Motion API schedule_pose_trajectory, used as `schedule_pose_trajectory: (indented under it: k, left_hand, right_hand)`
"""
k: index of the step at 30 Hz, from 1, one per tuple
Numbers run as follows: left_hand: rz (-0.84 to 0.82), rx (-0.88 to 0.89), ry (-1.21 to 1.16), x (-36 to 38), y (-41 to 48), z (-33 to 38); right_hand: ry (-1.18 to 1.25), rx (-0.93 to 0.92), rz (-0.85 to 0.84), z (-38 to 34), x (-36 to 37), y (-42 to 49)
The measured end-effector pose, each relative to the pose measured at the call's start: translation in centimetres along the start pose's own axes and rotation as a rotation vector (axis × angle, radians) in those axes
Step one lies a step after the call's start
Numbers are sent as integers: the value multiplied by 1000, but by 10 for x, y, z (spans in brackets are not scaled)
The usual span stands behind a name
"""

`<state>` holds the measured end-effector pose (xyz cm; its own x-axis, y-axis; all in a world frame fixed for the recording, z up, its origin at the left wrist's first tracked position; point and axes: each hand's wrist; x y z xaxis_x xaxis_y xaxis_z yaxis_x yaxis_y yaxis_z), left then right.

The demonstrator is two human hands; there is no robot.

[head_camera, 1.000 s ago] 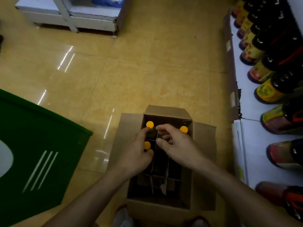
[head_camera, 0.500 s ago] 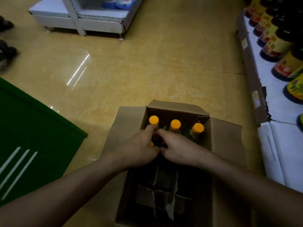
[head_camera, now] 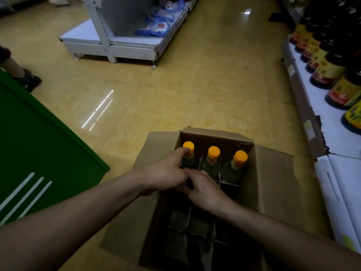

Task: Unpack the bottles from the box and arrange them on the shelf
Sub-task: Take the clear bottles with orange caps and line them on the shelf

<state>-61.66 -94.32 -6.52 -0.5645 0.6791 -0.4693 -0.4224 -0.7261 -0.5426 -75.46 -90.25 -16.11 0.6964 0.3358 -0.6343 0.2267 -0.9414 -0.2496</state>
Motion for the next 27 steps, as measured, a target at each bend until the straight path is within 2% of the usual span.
schedule_pose_trajectory:
  k: [4, 9, 16, 27]
  left_hand:
    - [-84, 46, -49, -10, -6, -5]
    - [-165, 146, -42, -14, -12, -13]
    - [-96, 261, -96, -13, -15, -2]
    - [-92, 391, -371, -5, -16, 8]
  right_hand:
    - [53, 18, -4, 1, -16, -5]
    - [162, -68, 140, -22, -53, -23]
    - [235, -243, 379, -86, -114, -42]
    - [329, -371, 479, -131, -150, -59]
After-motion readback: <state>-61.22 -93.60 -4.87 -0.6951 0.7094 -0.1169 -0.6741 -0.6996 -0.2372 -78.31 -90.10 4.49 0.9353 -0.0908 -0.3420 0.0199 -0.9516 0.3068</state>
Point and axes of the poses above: each hand's wrist, its own y-axis towards the middle knuckle, its own x-axis out of the palm, z = x × y, and after that the axes turned 1 degree about y, right-handed
